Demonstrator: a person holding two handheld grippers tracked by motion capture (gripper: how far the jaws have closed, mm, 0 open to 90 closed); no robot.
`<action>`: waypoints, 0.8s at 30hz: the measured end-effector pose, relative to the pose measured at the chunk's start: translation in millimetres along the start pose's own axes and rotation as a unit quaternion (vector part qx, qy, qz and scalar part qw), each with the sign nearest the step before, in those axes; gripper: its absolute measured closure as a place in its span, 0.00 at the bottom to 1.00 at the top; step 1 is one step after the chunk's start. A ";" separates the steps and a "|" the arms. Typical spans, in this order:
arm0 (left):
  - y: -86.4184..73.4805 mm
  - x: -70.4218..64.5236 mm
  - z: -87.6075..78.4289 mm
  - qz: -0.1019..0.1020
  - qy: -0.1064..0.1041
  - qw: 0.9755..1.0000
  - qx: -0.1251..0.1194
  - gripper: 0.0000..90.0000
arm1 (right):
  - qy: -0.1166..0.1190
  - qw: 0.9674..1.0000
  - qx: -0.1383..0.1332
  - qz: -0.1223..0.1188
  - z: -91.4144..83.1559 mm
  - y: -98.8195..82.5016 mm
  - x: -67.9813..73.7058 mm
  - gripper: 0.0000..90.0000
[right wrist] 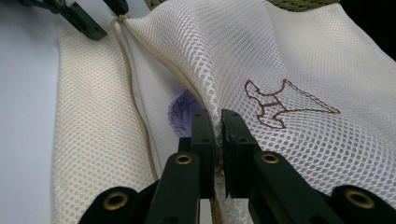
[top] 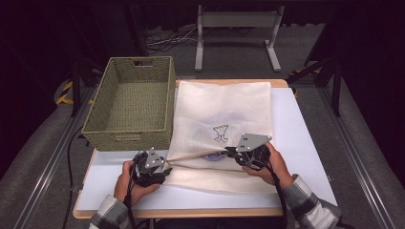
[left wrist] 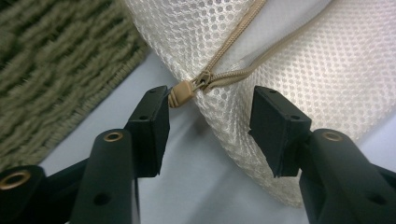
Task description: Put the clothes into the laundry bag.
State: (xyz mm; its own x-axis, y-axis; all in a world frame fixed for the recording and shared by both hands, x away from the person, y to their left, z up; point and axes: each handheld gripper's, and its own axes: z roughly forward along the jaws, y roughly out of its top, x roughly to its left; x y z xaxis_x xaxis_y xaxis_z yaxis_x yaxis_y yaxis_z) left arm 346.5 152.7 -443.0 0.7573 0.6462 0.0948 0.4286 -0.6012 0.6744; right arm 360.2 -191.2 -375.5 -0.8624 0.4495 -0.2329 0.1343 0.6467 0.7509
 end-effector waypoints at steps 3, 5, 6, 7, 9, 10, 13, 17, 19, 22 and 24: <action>-1.8 4.8 0.8 -0.019 -0.013 1.000 0.002 0.53 | -0.001 1.000 -0.001 -0.001 -1.2 0.6 -0.2 0.95; -2.4 5.4 2.0 -0.020 -0.016 1.000 0.004 0.53 | -0.001 1.000 -0.003 -0.001 -2.3 0.9 -0.2 0.95; -2.4 6.0 2.3 -0.023 -0.017 1.000 0.005 0.52 | -0.001 1.000 -0.003 -0.001 -2.8 1.2 -0.1 0.95; -2.6 6.7 2.8 -0.024 -0.020 0.999 0.004 0.52 | -0.002 1.000 -0.003 -0.003 -3.3 1.5 -0.1 0.95; -3.5 8.9 4.0 -0.032 -0.028 0.999 0.004 0.51 | -0.002 1.000 -0.005 -0.004 -4.0 1.9 0.1 0.95; -3.6 10.0 4.0 -0.031 -0.030 0.999 0.005 0.51 | -0.001 1.000 -0.005 -0.005 -4.3 1.7 0.1 0.95; -3.8 10.6 4.5 -0.033 -0.042 0.999 0.004 0.56 | 0.000 1.000 -0.006 -0.005 -4.8 1.1 0.1 0.95; -3.3 11.6 4.1 -0.040 -0.052 0.998 0.005 0.68 | -0.005 1.000 -0.008 -0.005 -6.7 0.7 -0.9 0.95; -3.0 10.8 3.9 -0.042 -0.057 0.997 0.005 0.72 | -0.004 1.000 -0.007 -0.005 -7.1 0.3 -0.9 0.95; -2.8 9.6 3.7 -0.045 -0.060 0.997 0.005 0.80 | -0.004 1.000 -0.006 -0.004 -7.1 -0.9 -0.6 0.95; -2.3 8.2 2.6 -0.045 -0.056 0.997 0.007 0.82 | -0.004 1.000 -0.005 -0.003 -7.8 -1.7 -0.6 0.95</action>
State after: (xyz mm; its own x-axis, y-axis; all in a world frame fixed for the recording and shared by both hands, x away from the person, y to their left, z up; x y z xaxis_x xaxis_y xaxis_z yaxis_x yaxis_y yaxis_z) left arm 353.0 158.1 -445.7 0.7658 0.6412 -0.0492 0.5032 -0.5499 0.6666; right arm 356.7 -197.4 -371.8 -0.8596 0.4500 -0.2421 0.1236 0.6428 0.7560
